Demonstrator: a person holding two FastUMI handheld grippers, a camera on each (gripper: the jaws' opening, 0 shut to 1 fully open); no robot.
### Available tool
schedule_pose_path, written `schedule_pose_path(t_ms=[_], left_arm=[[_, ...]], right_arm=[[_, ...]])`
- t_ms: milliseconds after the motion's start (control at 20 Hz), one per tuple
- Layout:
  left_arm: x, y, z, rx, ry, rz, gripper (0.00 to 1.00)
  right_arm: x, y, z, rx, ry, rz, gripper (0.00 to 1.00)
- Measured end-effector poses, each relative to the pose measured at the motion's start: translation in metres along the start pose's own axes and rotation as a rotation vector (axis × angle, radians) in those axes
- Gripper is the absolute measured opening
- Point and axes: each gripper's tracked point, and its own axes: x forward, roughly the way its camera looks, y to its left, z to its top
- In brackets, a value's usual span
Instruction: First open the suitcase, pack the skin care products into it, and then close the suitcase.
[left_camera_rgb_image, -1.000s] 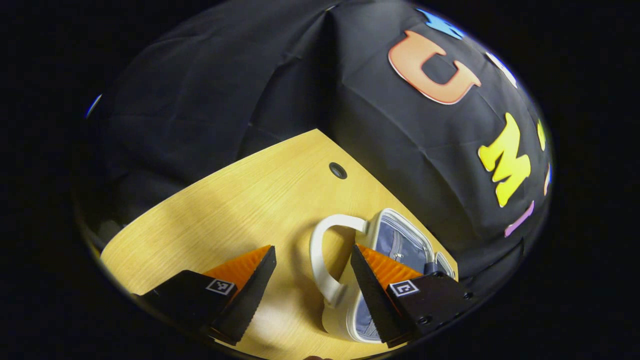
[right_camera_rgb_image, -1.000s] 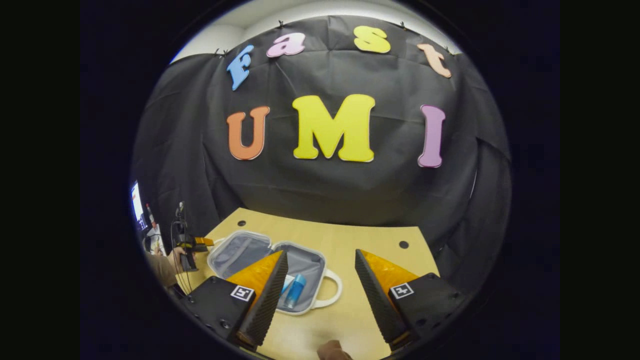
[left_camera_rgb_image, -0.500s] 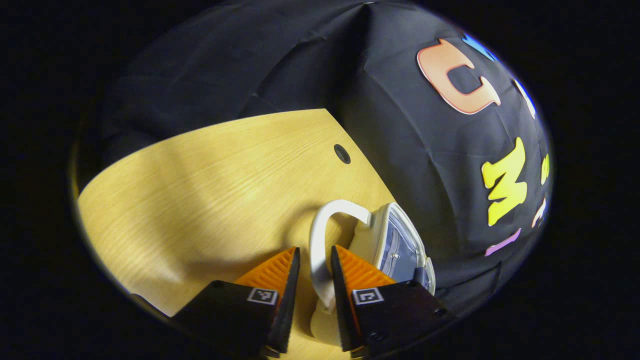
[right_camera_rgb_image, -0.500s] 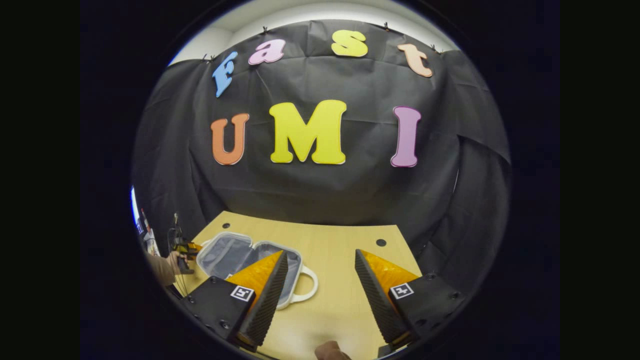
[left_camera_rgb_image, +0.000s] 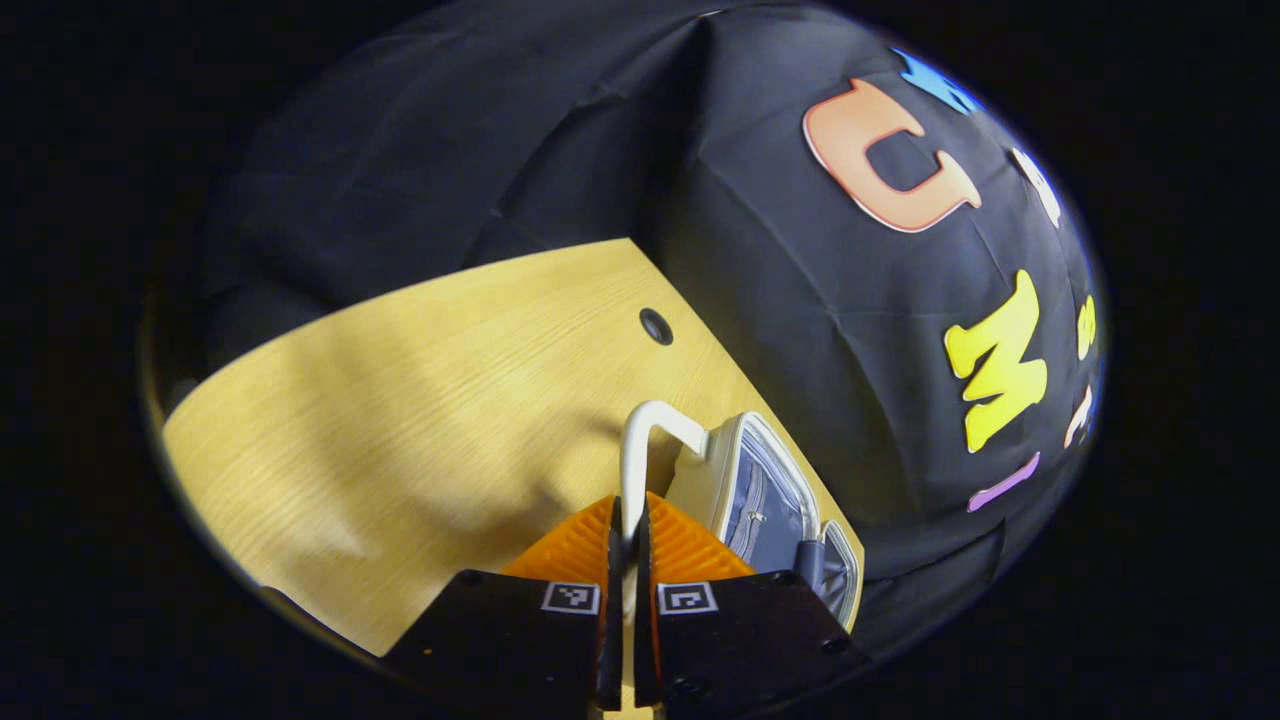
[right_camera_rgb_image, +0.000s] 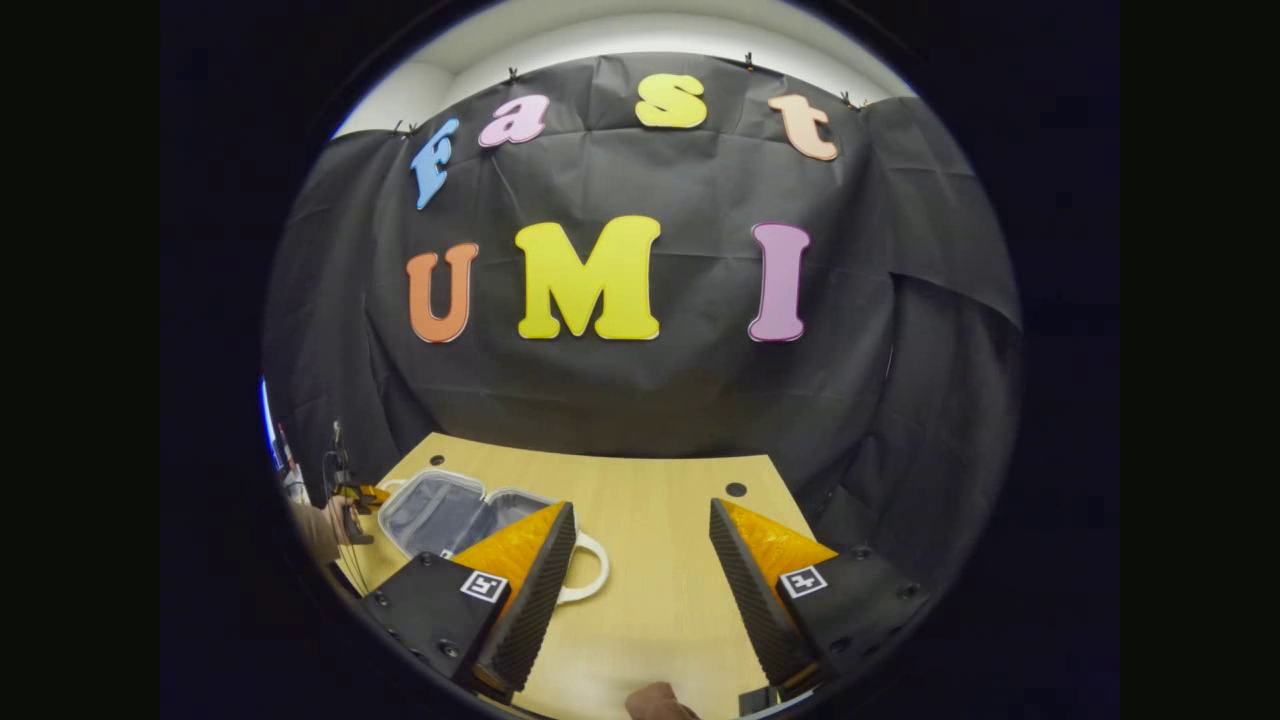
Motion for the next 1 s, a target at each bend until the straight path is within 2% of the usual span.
schedule_pose_path(t_ms=[300, 650, 850, 1000], left_arm=[[-0.037, -0.044, 0.020, 0.132, -0.079, 0.038, 0.04], [-0.081, -0.123, 0.030, 0.306, -0.183, 0.059, 0.04], [-0.097, -0.173, 0.020, 0.410, -0.234, 0.062, 0.03], [-0.112, -0.215, 0.002, 0.551, -0.266, 0.041, 0.04]], right_arm=[[-0.008, -0.011, 0.010, -0.035, -0.061, 0.059, 0.78], [-0.011, -0.025, 0.019, -0.080, -0.124, 0.132, 0.80], [-0.008, -0.025, 0.018, -0.082, -0.137, 0.159, 0.80], [-0.004, -0.029, 0.016, -0.093, -0.139, 0.175, 0.80]])
